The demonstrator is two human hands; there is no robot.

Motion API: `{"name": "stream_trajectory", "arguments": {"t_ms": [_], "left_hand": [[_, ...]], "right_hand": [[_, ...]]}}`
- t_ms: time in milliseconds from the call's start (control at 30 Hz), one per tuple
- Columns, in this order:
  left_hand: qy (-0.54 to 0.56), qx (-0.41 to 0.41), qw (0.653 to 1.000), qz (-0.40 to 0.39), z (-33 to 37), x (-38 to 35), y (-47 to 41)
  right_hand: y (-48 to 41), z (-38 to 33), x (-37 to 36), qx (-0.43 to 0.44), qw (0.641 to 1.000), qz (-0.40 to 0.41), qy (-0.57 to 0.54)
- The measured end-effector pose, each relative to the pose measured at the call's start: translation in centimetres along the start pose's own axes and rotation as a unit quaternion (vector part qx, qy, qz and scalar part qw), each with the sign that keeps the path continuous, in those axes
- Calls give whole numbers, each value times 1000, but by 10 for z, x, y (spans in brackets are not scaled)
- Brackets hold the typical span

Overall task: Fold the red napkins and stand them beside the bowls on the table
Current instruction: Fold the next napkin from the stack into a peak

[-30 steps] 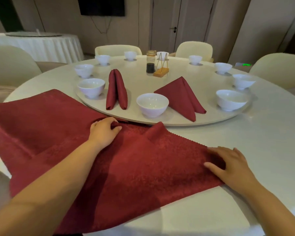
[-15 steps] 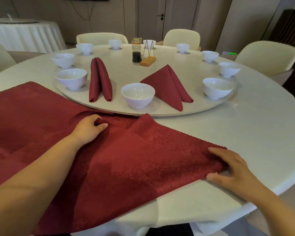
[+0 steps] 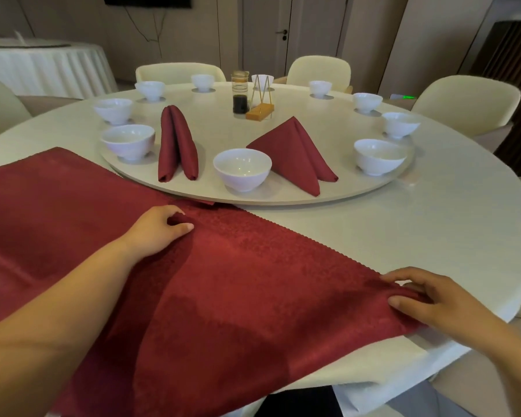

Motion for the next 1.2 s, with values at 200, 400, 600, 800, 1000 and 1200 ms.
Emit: {"name": "stream_trajectory", "arguments": {"t_ms": [200,400,600,800,1000,1200], "left_hand": [[-68,0,998,2,-2,-6,-14],[-113,23,992,54,0,2,-33],[-119,-6,988,98,0,-7,-41],[-176,-20,978,113,-6,-6,-43],[-126,62,981,134,-21,-2,-42],[-5,100,993,68,-40,3,-42]], "right_hand": [[-17,-9,-18,-55,997,-18,57],[-56,-26,-27,-10,976,42,212],[-75,-21,-37,14,957,153,245],[-72,-27,-43,53,963,161,211],[-70,-31,-49,124,939,187,259],[-71,-33,-49,125,938,198,257]]}}
Point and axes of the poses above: each hand's wrist, its own y-axis away from the middle knuckle, its own x-axis out of the back of the hand, z = x × y, the point moved 8 cm from there along -y, towards the middle knuckle, and after that the axes turned 7 degrees about -x, right-handed, at the moved point
